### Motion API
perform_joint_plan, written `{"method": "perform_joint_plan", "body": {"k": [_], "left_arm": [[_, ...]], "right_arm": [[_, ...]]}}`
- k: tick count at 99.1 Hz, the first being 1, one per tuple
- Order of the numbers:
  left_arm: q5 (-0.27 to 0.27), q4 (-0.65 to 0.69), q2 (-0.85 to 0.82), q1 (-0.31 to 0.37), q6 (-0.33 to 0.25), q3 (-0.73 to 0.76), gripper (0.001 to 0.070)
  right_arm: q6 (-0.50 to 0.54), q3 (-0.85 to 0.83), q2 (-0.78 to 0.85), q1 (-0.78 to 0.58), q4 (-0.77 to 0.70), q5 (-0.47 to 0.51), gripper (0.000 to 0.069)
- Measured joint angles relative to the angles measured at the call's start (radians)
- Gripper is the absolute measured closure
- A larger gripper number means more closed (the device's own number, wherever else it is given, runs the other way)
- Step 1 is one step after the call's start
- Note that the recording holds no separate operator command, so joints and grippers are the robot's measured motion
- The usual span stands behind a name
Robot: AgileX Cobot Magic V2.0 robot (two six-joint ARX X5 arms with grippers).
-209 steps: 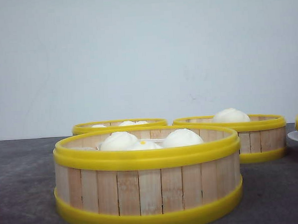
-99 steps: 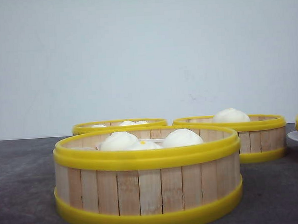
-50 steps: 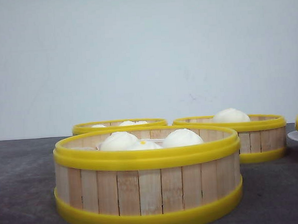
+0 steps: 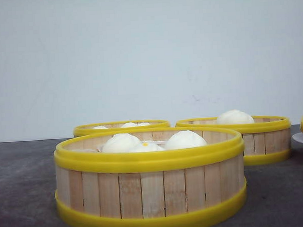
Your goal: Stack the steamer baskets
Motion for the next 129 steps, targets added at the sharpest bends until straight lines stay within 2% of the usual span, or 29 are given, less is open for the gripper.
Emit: {"method": "perform_joint_plan", "body": {"k": [17,34,52,74,86,99,107,117,129], "left_arm": [[0.001,0.000,0.000,0.000,-0.113,0.000,0.0678],[0.007,0.000,0.000,0.000,-0.150,0.000,0.0678],[0.008,0.011,0.000,0.000,-0.224,-0.003,0.0681],[0.043,0.012,0.008,0.000,-0.283,0.009,0.0685],[0.076,0.013,0.050,0.000,-0.306,0.095,0.0685],[0.078,0.024,0.127,0.000,-0.315,0.218,0.0685],[0.079,0.021,0.203,0.000,-0.316,0.298,0.0685],[0.084,0.008,0.302,0.000,-0.306,0.408,0.0685],[0.088,-0.030,0.397,0.000,-0.250,0.535,0.0685]], "right_arm": [[0.196,0.000,0.000,0.000,0.009,-0.041,0.0686],[0.296,0.000,0.000,0.000,-0.002,-0.050,0.0686],[0.375,0.000,0.000,0.000,0.032,-0.044,0.0686],[0.534,0.001,0.000,0.000,0.146,-0.014,0.0686],[0.605,0.048,0.022,0.000,0.148,0.014,0.0687],[0.621,0.190,0.130,0.000,0.143,0.014,0.0687],[0.592,0.302,0.229,0.000,0.116,0.006,0.0687],[0.505,0.462,0.369,0.000,0.043,-0.034,0.0687],[0.365,0.650,0.507,0.001,-0.058,-0.048,0.0687]]}}
